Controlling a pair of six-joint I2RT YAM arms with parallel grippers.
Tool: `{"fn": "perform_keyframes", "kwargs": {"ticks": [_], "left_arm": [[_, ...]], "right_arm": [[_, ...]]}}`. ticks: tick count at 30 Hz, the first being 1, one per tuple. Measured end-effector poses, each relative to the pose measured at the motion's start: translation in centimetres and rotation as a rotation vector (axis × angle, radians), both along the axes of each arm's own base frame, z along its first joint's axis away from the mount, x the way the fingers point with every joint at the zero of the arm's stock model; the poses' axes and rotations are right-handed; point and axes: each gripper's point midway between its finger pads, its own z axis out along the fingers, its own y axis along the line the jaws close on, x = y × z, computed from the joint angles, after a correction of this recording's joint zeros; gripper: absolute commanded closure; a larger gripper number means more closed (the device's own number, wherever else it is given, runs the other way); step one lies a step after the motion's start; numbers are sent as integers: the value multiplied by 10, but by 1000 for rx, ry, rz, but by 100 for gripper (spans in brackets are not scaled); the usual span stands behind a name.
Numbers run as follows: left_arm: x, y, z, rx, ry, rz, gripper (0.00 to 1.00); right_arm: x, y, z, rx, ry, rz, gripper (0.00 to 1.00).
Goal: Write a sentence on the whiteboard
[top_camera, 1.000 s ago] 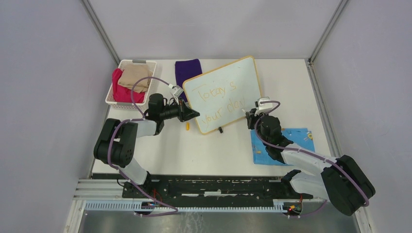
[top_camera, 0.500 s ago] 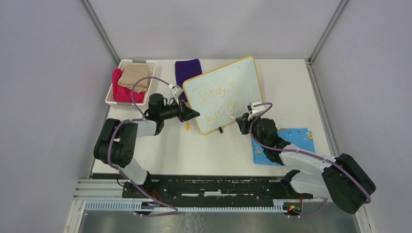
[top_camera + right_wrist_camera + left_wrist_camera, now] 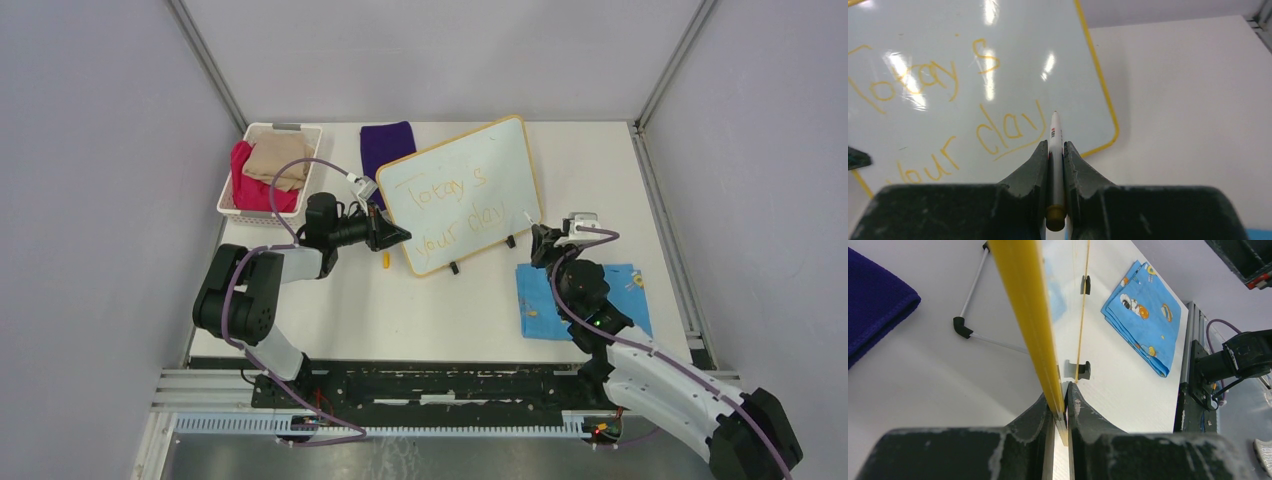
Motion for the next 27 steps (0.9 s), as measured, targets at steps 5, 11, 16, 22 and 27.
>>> {"fn": "perform_keyframes", "kwargs": {"ticks": [5, 11, 16, 22, 27], "left_arm": [[0, 0, 0, 0, 0, 0, 98], [0, 0, 0, 0, 0, 0, 98], [0, 0, 0, 0, 0, 0, 98], [0, 0, 0, 0, 0, 0, 98], [0, 0, 0, 1, 3, 0, 98]], "right_arm": [[3, -22, -22, -8, 43, -99, 100], [9, -9, -32, 47, 61, -24, 100], [11, 8, -34, 82, 66, 52, 100], [15, 1, -37, 119, 81, 22, 100], [21, -8, -41, 154, 102, -15, 100]]}}
